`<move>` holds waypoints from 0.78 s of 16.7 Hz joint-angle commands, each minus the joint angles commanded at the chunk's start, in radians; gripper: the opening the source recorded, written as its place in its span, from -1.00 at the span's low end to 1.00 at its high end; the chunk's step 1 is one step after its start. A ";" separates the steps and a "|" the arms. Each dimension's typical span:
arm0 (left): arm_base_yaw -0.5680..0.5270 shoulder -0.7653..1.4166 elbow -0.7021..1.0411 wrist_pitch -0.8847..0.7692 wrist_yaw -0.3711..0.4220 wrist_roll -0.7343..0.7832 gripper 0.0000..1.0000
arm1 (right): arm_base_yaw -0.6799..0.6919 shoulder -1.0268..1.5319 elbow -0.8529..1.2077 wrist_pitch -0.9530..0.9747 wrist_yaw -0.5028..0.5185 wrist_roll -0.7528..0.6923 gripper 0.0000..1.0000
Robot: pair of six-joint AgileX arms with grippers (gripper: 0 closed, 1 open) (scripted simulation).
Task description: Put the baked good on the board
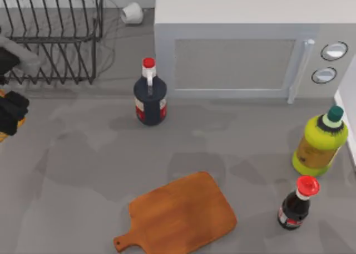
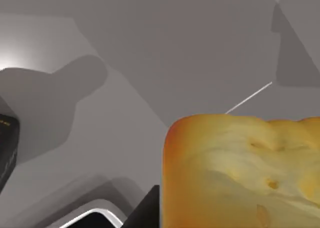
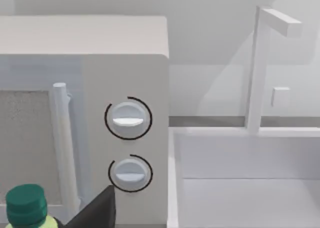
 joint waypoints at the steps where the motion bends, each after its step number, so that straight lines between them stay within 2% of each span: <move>1: -0.027 0.006 0.003 0.000 0.000 -0.042 -1.00 | 0.000 0.000 0.000 0.000 0.000 0.000 1.00; 6: -0.239 0.033 -0.001 0.010 -0.002 -0.393 -1.00 | 0.000 0.000 0.000 0.000 0.000 0.000 1.00; 13: -0.626 0.045 -0.052 0.047 0.003 -1.103 -1.00 | 0.000 0.000 0.000 0.000 0.000 0.000 1.00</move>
